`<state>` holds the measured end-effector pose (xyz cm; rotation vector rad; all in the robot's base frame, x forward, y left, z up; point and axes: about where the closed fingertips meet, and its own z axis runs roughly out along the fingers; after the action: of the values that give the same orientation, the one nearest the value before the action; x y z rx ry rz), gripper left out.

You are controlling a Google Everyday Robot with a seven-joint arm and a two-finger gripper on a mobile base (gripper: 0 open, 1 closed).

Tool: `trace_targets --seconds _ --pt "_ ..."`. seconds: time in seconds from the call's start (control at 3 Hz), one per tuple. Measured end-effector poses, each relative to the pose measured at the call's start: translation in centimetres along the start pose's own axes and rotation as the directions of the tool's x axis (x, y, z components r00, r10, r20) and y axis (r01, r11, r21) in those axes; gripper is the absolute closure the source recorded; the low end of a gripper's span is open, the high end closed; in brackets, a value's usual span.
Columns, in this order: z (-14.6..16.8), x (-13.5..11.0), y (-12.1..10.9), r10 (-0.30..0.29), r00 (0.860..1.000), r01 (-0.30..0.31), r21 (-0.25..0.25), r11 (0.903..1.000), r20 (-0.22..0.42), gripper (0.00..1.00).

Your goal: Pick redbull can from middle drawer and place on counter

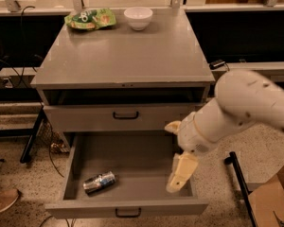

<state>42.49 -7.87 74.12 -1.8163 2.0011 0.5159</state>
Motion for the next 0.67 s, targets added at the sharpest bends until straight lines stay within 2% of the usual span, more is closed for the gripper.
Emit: trace_targets --seconds 0.33,0.67 --pt "7.4 0.5 -0.4 -0.003 0.998 0.004 -0.028 0.9996 0.055 0.00" --pt "14.1 0.2 -2.0 0.013 0.992 -0.007 -0.046 0.9989 0.127 0.00"
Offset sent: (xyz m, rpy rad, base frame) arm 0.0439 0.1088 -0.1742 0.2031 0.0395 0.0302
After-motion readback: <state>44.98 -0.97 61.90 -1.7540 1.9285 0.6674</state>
